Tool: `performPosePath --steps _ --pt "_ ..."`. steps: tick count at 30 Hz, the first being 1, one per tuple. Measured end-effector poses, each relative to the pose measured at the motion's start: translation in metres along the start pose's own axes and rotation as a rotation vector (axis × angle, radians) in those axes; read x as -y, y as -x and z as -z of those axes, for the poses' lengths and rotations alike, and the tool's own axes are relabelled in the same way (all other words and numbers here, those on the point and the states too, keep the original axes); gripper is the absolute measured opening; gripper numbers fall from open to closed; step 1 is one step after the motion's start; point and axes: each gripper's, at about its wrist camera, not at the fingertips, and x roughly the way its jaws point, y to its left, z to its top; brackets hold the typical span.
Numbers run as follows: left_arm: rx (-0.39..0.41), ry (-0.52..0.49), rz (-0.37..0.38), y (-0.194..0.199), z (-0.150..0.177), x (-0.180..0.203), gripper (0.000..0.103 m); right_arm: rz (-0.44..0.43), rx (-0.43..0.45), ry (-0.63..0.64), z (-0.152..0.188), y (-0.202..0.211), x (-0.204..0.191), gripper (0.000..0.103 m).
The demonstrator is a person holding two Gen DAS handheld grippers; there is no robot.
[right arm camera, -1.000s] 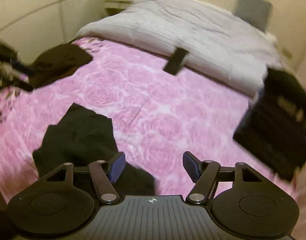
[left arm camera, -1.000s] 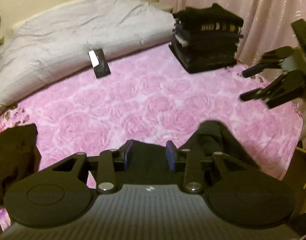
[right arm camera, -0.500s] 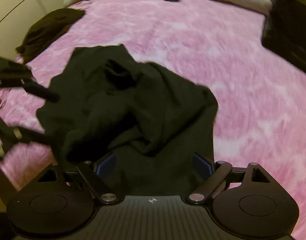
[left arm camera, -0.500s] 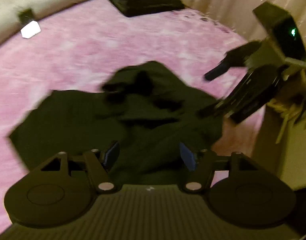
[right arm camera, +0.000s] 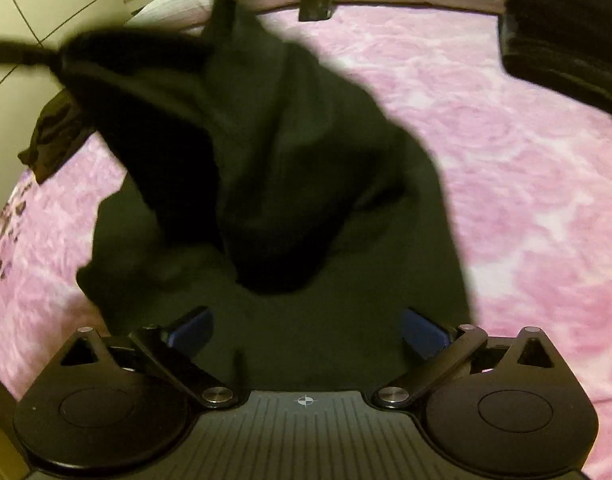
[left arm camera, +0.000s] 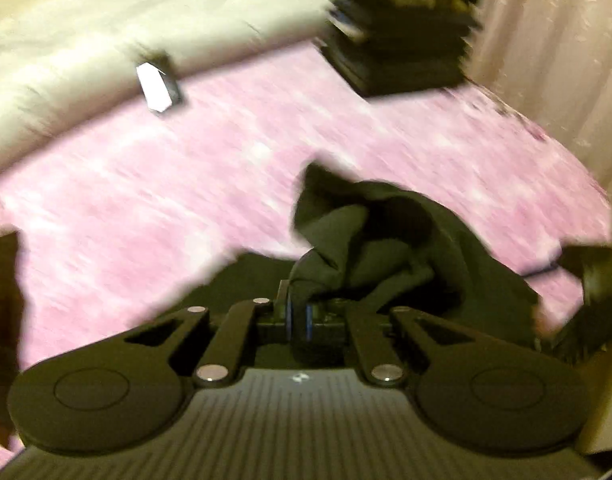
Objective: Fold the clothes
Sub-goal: 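Lift the shirt with both grippers and shake it out in the air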
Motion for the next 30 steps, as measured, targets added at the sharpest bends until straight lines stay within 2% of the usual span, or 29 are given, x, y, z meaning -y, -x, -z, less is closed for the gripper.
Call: performPosePath --steps 2,4,7,8,9,10,11,12,13,17,23,27,30 --pt "0.027 0.000 -0.049 0.010 -0.011 -0.015 0.004 0.009 -0.004 0.005 0.000 -0.016 -0.013 0.103" --pt "0.046 -0.002 -0.086 0.016 -0.019 -0.026 0.004 0.066 -0.033 0.035 0.005 -0.034 -0.022 0.103" --pt "0.039 -0.022 -0.105 0.014 -0.021 -0.029 0.004 0.113 -0.062 0.116 0.015 -0.050 -0.027 0.102" --pt "0.032 -0.033 -0.107 0.011 -0.020 -0.029 0.004 0.112 -0.068 0.141 0.018 -0.051 -0.027 0.094" --pt "0.025 -0.046 -0.109 0.010 -0.020 -0.028 0.004 0.101 -0.069 0.149 0.020 -0.048 -0.023 0.064" --pt "0.018 -0.060 -0.111 0.008 -0.018 -0.028 0.004 0.083 -0.070 0.149 0.020 -0.043 -0.017 0.052" --pt "0.012 -0.072 -0.114 0.007 -0.016 -0.028 0.004 0.073 -0.065 0.130 0.019 -0.034 -0.010 0.028" --pt "0.006 -0.084 -0.117 0.006 -0.014 -0.029 0.004 0.071 -0.053 0.098 0.017 -0.020 0.000 0.014" --pt "0.000 -0.088 -0.116 0.003 -0.012 -0.030 0.004 0.070 -0.038 0.064 0.014 -0.003 0.010 0.010" --pt "0.011 -0.094 -0.109 0.016 -0.018 -0.032 0.004 0.099 0.065 -0.036 -0.003 0.078 0.051 0.007" --pt "0.179 -0.161 -0.148 0.090 -0.051 -0.011 0.004 0.220 0.342 -0.034 -0.052 0.207 0.094 0.007" --pt "0.266 -0.146 -0.233 0.135 -0.061 -0.005 0.004 0.203 0.391 0.069 -0.072 0.226 0.092 0.006" --pt "0.325 -0.108 -0.315 0.170 -0.063 -0.008 0.004 0.220 0.506 0.070 -0.082 0.256 0.070 0.006"
